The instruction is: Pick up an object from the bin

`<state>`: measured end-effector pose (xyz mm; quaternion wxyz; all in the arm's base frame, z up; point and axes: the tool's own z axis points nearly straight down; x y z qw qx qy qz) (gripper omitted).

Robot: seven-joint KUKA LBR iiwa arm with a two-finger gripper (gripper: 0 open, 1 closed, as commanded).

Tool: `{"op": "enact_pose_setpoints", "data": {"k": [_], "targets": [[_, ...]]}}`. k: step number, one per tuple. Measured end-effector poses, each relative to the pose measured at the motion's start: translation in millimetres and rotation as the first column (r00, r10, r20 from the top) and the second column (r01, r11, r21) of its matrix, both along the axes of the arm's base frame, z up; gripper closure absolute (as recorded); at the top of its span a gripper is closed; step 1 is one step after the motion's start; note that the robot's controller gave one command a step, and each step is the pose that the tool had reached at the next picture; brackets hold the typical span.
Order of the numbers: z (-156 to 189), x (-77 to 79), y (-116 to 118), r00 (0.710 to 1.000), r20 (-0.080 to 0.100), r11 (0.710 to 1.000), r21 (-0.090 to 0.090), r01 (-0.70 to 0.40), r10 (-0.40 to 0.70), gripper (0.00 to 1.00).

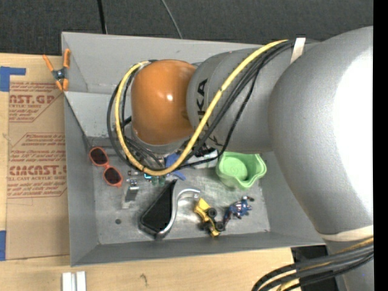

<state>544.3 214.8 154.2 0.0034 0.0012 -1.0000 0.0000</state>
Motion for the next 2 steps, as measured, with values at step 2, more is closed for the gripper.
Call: {"op": "enact_pose_setpoints", "data": {"k": [2], "targets": [[-39, 5.2, 15, 0.997, 0.012, 0.997, 0.003, 0.079, -0.079, 0.00]]}}
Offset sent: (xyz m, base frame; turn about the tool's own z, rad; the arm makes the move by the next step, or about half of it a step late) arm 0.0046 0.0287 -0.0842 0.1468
